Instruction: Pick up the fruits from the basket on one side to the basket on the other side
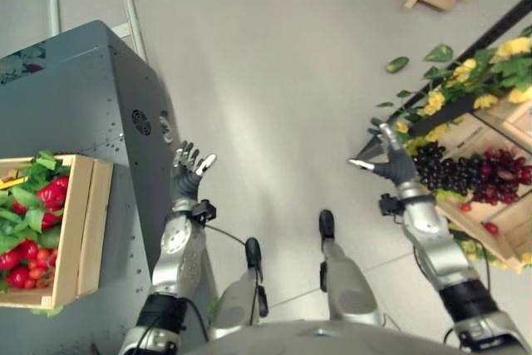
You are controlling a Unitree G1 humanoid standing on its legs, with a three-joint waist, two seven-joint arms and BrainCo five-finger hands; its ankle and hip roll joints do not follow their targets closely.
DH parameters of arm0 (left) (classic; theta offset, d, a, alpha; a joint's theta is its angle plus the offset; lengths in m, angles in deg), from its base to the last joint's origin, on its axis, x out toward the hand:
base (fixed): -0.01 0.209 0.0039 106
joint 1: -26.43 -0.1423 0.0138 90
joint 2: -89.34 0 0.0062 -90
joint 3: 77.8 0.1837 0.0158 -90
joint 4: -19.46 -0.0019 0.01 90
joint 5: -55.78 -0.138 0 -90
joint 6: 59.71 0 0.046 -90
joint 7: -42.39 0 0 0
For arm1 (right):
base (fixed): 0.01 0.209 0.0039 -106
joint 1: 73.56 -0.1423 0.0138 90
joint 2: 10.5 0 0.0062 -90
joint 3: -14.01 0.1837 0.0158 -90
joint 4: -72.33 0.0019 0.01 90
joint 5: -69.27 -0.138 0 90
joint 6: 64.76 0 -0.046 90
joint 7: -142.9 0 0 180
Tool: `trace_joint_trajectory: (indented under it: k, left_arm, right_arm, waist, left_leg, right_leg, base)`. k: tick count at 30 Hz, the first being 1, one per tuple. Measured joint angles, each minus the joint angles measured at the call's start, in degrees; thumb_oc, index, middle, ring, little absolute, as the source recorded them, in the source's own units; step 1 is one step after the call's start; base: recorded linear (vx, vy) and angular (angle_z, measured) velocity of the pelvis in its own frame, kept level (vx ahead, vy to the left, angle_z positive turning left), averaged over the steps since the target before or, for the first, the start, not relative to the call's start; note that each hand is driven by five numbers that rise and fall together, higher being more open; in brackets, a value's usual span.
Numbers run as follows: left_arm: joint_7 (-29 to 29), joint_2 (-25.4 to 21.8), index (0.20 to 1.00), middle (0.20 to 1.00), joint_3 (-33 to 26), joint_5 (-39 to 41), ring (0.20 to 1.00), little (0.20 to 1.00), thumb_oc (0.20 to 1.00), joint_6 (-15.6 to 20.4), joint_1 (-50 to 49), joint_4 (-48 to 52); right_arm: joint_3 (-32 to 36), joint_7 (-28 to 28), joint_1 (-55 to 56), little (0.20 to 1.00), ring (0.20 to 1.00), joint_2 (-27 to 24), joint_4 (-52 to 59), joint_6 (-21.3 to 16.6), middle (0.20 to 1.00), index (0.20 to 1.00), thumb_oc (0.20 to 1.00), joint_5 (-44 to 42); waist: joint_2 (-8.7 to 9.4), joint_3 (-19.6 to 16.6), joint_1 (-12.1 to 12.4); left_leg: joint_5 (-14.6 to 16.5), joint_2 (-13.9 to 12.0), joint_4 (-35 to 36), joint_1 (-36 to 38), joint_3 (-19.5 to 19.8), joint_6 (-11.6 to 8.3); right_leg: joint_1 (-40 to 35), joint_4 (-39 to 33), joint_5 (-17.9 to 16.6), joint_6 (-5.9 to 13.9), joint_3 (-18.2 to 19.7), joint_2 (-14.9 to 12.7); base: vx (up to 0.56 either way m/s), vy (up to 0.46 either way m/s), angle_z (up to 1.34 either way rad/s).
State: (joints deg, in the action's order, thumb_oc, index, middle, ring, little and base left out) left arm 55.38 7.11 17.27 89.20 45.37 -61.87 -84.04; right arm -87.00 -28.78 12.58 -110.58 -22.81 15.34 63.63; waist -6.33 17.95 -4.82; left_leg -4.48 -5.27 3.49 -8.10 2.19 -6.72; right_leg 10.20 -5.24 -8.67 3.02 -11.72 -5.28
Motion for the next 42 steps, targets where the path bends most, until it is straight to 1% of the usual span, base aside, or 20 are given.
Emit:
trace_joint_trajectory:
  k: [1, 3, 5, 7, 11, 13, 14, 15, 17, 19, 21, 23, 27, 29, 30, 31, 32, 35, 37, 42]
  left_arm:
    - [0.1, 0.8, 1.0, 1.0, 0.6, 0.0, 1.0, 1.0, 1.0, 0.1, 0.8, -0.9]
    - [0.5, 0.8, 1.0, 1.0, 0.6, -0.1, 1.0, 1.0, 1.0, -0.1, 0.5, -2.0]
    - [0.5, 0.7, 1.0, 1.0, 0.6, -0.1, 1.0, 1.0, 1.0, 0.0, -1.4, -2.1]
    - [0.1, 1.0, 1.0, 1.0, 1.2, -0.2, 1.0, 1.0, 1.0, -0.1, -3.0, -3.5]
    - [-0.7, 0.2, 1.0, 1.0, 1.2, -0.1, 1.0, 1.0, 1.0, 0.3, -3.6, -3.5]
    - [-1.0, -1.2, 1.0, 1.0, 0.6, -0.1, 1.0, 1.0, 1.0, 0.2, -4.1, -3.5]
    - [-1.2, -1.4, 1.0, 1.0, 0.3, -0.1, 1.0, 1.0, 1.0, 0.1, -4.7, -4.0]
    - [-1.3, -1.4, 1.0, 1.0, 0.4, -0.1, 1.0, 1.0, 1.0, 0.1, -5.0, -3.8]
    - [-2.2, -0.6, 1.0, 1.0, 1.1, -0.1, 1.0, 1.0, 1.0, 0.2, -4.7, -3.7]
    - [-2.3, -0.8, 1.0, 1.0, 0.8, -0.1, 1.0, 1.0, 1.0, 0.2, -5.2, -3.8]
    - [-2.3, -2.1, 1.0, 1.0, -0.1, -0.1, 1.0, 1.0, 1.0, -0.2, -6.1, -4.1]
    - [-2.4, -3.8, 1.0, 1.0, -0.2, -0.2, 1.0, 1.0, 1.0, -0.3, -7.0, -4.6]
    - [-2.6, -3.6, 1.0, 1.0, 0.3, -1.2, 1.0, 1.0, 1.0, -0.8, -8.2, -6.9]
    - [-2.6, -2.2, 1.0, 1.0, 0.6, -1.2, 1.0, 1.0, 1.0, -0.9, -7.1, -8.4]
    - [-2.5, -2.4, 1.0, 1.0, 0.4, -1.2, 1.0, 1.0, 1.0, -0.4, -7.3, -7.9]
    - [-2.2, -3.5, 1.0, 1.0, -0.1, -1.2, 1.0, 1.0, 1.0, -0.5, -7.0, -8.3]
    - [-2.1, -3.9, 1.0, 1.0, -0.6, -1.2, 1.0, 1.0, 1.0, -0.5, -6.4, -8.4]
    - [-2.0, -4.5, 1.0, 1.0, -0.3, -1.3, 1.0, 1.0, 1.0, -0.5, -4.9, -8.4]
    - [-2.0, -3.9, 1.0, 1.0, 0.4, -1.8, 1.0, 1.0, 1.0, -0.4, -4.9, -8.1]
    - [-1.7, -2.5, 1.0, 1.0, 1.7, -2.8, 1.0, 1.0, 1.0, -0.7, -5.2, -9.0]
  right_arm:
    - [-0.4, 0.3, -0.5, 1.0, 1.0, -0.5, 0.4, 0.0, 1.0, 1.0, 1.0, 0.2]
    - [-0.7, 0.9, -1.0, 1.0, 1.0, -0.8, 0.7, 0.0, 1.0, 1.0, 1.0, 1.5]
    - [-0.9, 1.0, -1.4, 1.0, 1.0, -1.4, 0.7, 0.0, 1.0, 1.0, 1.0, 2.0]
    - [-0.5, 1.1, -0.2, 1.0, 1.0, -2.6, 0.5, 0.2, 1.0, 1.0, 1.0, 2.2]
    - [-0.4, 0.8, 2.9, 1.0, 1.0, -2.7, 0.4, 0.2, 1.0, 1.0, 1.0, 2.3]
    - [-0.1, 0.6, 3.3, 1.0, 1.0, -1.1, 0.5, 0.2, 1.0, 1.0, 1.0, 2.2]
    - [0.9, 0.5, 4.1, 1.0, 1.0, -0.1, 0.8, 0.2, 1.0, 1.0, 1.0, 2.2]
    - [1.2, 0.5, 4.3, 1.0, 1.0, -0.1, 1.2, 0.2, 1.0, 1.0, 1.0, 2.2]
    - [2.4, 0.9, 7.0, 1.0, 1.0, 0.4, 1.0, 0.3, 1.0, 1.0, 1.0, 2.1]
    - [1.1, 0.6, 7.1, 1.0, 1.0, 1.2, 0.6, 0.4, 1.0, 1.0, 1.0, 2.2]
    - [0.9, 0.2, 7.6, 1.0, 1.0, 3.0, 0.0, 0.2, 1.0, 1.0, 1.0, 2.1]
    - [0.7, 0.2, 7.6, 1.0, 1.0, 5.7, -1.8, 0.2, 1.0, 1.0, 1.0, 1.8]
    - [-1.0, 0.2, 6.9, 1.0, 1.0, 6.8, -4.7, 0.5, 1.0, 1.0, 1.0, 0.4]
    - [-0.8, 0.3, 7.4, 1.0, 1.0, 6.2, -4.9, 0.6, 1.0, 1.0, 1.0, 0.3]
    - [-1.2, 0.0, 7.7, 1.0, 1.0, 6.5, -5.0, 0.7, 1.0, 1.0, 1.0, 0.4]
    - [-1.5, 0.0, 8.1, 1.0, 1.0, 7.3, -5.0, 0.7, 1.0, 1.0, 1.0, 0.4]
    - [-1.7, -0.3, 8.3, 1.0, 1.0, 7.7, -5.0, 0.7, 1.0, 1.0, 1.0, 0.4]
    - [-1.8, -0.4, 8.8, 1.0, 1.0, 7.7, -5.5, 0.7, 1.0, 1.0, 1.0, 0.2]
    - [-1.8, -0.5, 8.6, 1.0, 1.0, 7.3, -5.5, 0.7, 1.0, 1.0, 1.0, 0.0]
    - [-1.9, -0.7, 7.3, 1.0, 1.0, 6.0, -8.1, 0.7, 1.0, 1.0, 1.0, -0.2]
  waist:
    - [-0.75, -0.7, -0.2]
    - [-0.83, -0.9, 1.2]
    - [-1.13, -1.1, 1.7]
    - [-2.35, -1.8, -0.1]
    - [-1.47, -3.0, -0.2]
    - [0.42, -3.6, 0.3]
    - [1.15, -4.5, 1.2]
    - [0.39, -5.1, 0.8]
    - [0.41, -6.3, -0.7]
    - [0.69, -6.6, 0.1]
    - [2.61, -7.7, 1.2]
    - [6.81, -9.6, 1.2]
    - [7.49, -9.9, 3.4]
    - [6.25, -8.6, -0.5]
    - [6.45, -7.7, 0.4]
    - [6.17, -7.3, 0.1]
    - [6.41, -7.0, -0.2]
    - [7.66, -6.7, -1.1]
    - [7.96, -7.0, -1.6]
    - [5.58, -6.3, -1.8]
  left_leg:
    - [-2.1, -0.9, 0.9, -1.9, -2.4, 0.77]
    - [1.0, -3.5, 0.2, -1.6, -11.5, 1.66]
    - [1.3, -4.1, -4.2, -0.5, -14.0, 2.41]
    - [0.5, -3.1, -4.2, 0.6, -14.5, 1.4]
    - [-1.6, -0.2, 0.9, 1.9, -12.5, 3.64]
    - [1.4, 0.2, -1.8, 1.0, -13.4, 3.64]
    - [7.3, 0.3, -11.8, 0.6, -13.7, 2.73]
    - [8.3, 0.4, -11.6, 1.3, -12.8, 2.21]
    - [6.7, 1.6, -9.1, 2.1, -12.9, 4.58]
    - [6.5, 0.6, -8.1, 2.6, -12.2, 4.76]
    - [6.4, 0.6, -7.8, 2.6, -11.0, 4.79]
    - [6.3, 3.4, -7.4, 2.3, -10.5, 4.49]
    - [5.5, 3.9, -6.8, 1.8, -9.8, 4.25]
    - [5.4, 4.6, -8.7, 1.3, -7.8, 6.24]
    - [4.7, 4.8, -6.5, 3.3, -7.1, 7.18]
    - [4.2, 4.4, -5.8, 3.6, -4.8, 7.21]
    - [3.1, 4.8, -4.7, 3.7, -1.2, 7.24]
    - [1.4, 6.5, -2.8, 4.2, 5.4, 7.06]
    - [0.6, 7.1, -1.5, 4.3, 8.5, 6.44]
    - [0.4, 7.0, -3.8, 2.2, 17.0, 4.82]
  right_leg:
    - [-0.1, 0.0, 0.3, -1.13, -3.5, -0.5]
    - [-1.2, 0.0, 0.9, -1.79, -7.4, -1.6]
    - [-1.4, 0.5, 1.1, -1.17, -8.8, -2.9]
    - [-2.7, 3.6, 2.4, 1.22, -12.0, -5.0]
    - [-4.7, 8.3, 6.9, 2.97, -15.9, -7.6]
    - [-6.4, 6.0, 6.2, 3.07, -18.9, -9.9]
    - [-8.3, 6.0, 4.9, 4.58, -21.3, -11.1]
    - [-9.2, 6.0, 4.7, 5.0, -22.5, -10.9]
    - [-9.2, 14.1, 5.7, 4.22, -25.9, -14.6]
    - [-6.2, 16.7, 8.9, 4.72, -25.2, -14.2]
    - [-5.1, 8.4, 7.5, 3.65, -24.7, -11.0]
    - [-5.2, 4.4, 0.3, 2.52, -22.7, -11.2]
    - [-6.7, 6.4, 1.3, 4.0, -22.0, -12.3]
    - [-6.8, 13.4, 2.7, 5.62, -16.9, -14.9]
    - [-4.2, 17.4, 5.8, 6.49, -8.3, -13.9]
    - [-4.1, 14.9, 8.4, 7.22, 1.0, -9.8]
    - [-3.9, 11.6, 9.1, 6.77, 5.1, -6.3]
    - [-4.0, 8.2, 9.9, 4.91, 12.1, -0.9]
    - [-4.4, 8.1, 7.8, 1.03, 14.2, 1.5]
    - [-6.0, 14.6, 13.5, -1.46, 20.3, 6.2]
  base:
    - [-0.07, -0.058, 1.31]
    - [-0.07, -0.091, 1.11]
    - [-0.12, -0.083, 0.54]
    - [-0.16, -0.037, 1.09]
    - [-0.1, -0.005, 1.31]
    - [-0.13, 0.101, 0.88]
    - [-0.14, 0.105, 0.5]
    - [-0.11, 0.137, 0.91]
    - [-0.04, 0.115, 1.22]
    - [-0.13, 0.163, 0.41]
    - [-0.16, 0.193, 0.46]
    - [-0.09, 0.193, 0.87]
    - [-0.11, 0.271, 0.7]
    - [0.09, 0.185, 1.25]
    - [0.07, 0.134, 0.54]
    - [0.12, 0.18, 0.72]
    - [0.09, 0.106, 1.13]
    - [0.1, 0.018, 1.4]
    - [0.11, 0.0, 1.22]
    - [0.11, -0.086, 1.05]
